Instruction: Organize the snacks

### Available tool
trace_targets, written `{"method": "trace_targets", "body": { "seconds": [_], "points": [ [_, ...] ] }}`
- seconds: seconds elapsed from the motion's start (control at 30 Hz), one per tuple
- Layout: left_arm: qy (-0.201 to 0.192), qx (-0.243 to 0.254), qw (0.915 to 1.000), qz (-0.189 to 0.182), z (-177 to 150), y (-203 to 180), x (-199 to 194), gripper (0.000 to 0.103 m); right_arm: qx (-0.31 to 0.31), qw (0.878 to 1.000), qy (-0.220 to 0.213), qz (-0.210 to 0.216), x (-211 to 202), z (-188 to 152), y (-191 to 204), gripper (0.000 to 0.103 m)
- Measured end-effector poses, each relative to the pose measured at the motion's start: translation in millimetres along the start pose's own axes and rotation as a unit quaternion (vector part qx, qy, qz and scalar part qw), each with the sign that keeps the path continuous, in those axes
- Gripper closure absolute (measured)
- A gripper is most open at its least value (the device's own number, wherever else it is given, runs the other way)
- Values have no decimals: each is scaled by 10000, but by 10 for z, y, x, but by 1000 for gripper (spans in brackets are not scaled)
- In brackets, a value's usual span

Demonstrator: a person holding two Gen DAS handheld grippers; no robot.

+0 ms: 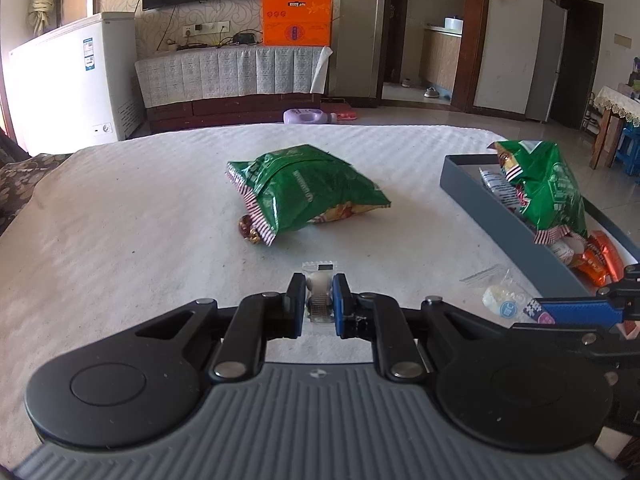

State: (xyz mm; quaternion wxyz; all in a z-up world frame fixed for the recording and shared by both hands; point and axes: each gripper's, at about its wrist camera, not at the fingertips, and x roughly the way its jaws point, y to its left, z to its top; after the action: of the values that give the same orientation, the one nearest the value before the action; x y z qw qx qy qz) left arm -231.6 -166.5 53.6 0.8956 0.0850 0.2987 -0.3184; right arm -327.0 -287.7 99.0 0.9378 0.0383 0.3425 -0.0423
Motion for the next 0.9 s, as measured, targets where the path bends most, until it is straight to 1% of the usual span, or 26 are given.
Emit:
{"method": "trace_targets", "body": {
  "seconds": [0.23,0.5,0.9],
  "points": [
    [-36,75,10000,-47,110,-193,-2,86,133,9998,-122,-65,-98,-2,-115,83],
    [-108,145,9997,-189,210,-435,-35,86,331,9990,-235,-170,-256,-72,-299,83],
    [-176,323,9983,-457,270,-829,-41,86,621,9963,-326,-490,-489,-231,-624,83]
  ]
}}
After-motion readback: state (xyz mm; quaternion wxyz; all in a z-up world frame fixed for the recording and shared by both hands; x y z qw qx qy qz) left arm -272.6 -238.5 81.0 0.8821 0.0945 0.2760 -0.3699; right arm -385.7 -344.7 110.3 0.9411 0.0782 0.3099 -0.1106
